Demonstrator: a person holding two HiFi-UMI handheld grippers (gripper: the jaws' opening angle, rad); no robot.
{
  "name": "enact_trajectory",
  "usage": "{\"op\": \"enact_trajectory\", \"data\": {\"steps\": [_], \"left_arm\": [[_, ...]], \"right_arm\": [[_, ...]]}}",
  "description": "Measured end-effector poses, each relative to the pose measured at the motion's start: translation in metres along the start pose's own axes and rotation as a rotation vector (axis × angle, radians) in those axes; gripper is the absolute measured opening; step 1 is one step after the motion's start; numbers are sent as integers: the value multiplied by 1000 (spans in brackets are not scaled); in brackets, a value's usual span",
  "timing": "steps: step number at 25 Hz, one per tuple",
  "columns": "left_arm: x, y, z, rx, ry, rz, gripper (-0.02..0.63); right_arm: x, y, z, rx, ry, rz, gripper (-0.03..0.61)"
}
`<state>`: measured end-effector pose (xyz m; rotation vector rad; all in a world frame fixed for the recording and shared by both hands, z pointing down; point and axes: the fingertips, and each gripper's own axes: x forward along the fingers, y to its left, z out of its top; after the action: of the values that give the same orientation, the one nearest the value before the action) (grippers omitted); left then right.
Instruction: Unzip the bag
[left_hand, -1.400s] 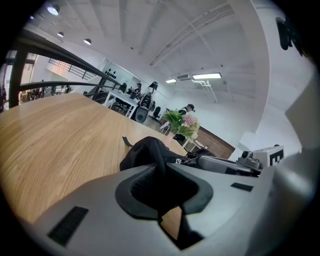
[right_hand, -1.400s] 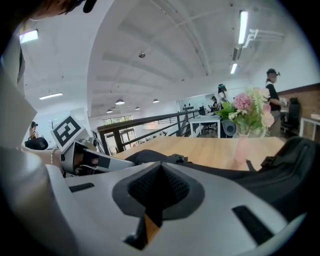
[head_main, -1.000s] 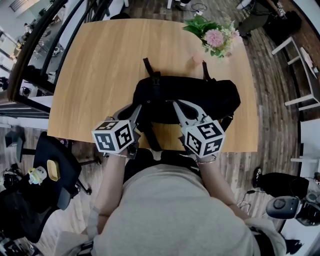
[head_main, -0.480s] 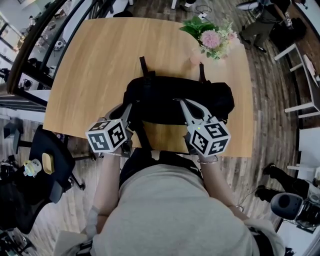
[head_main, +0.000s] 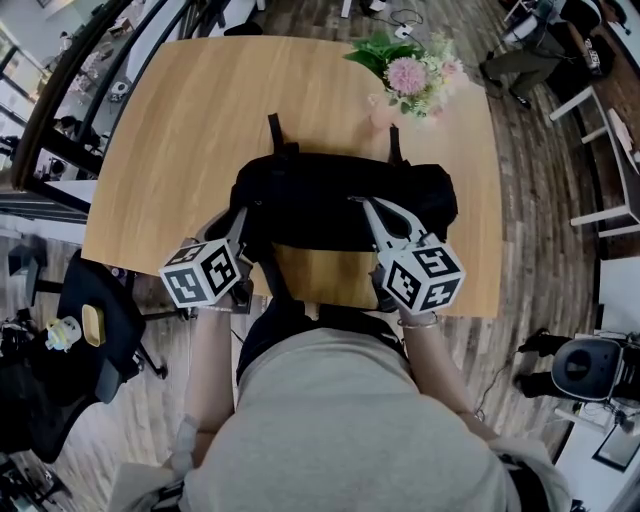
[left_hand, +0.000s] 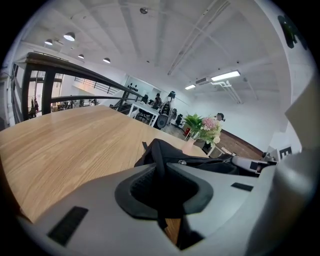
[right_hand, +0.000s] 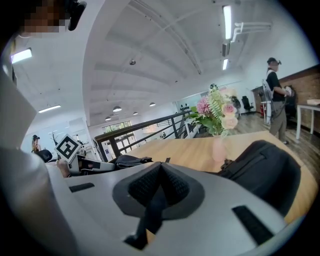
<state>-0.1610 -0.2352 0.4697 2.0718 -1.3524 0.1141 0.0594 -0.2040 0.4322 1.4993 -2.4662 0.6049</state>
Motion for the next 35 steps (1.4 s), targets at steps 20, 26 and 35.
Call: {"op": "enact_trajectory", "data": {"steps": [20,26,35], "left_arm": [[-19,-40,25,378,-160,73,242],[-1,-98,25,553,-121,-82,242],[34,-163,-17,771,47,-280,242]], "right_arm": [[-8,-4,2,33,-18,58,9],[-8,-4,3,44,-25,65,9],[-11,1,2,46,-33,69,9]]}}
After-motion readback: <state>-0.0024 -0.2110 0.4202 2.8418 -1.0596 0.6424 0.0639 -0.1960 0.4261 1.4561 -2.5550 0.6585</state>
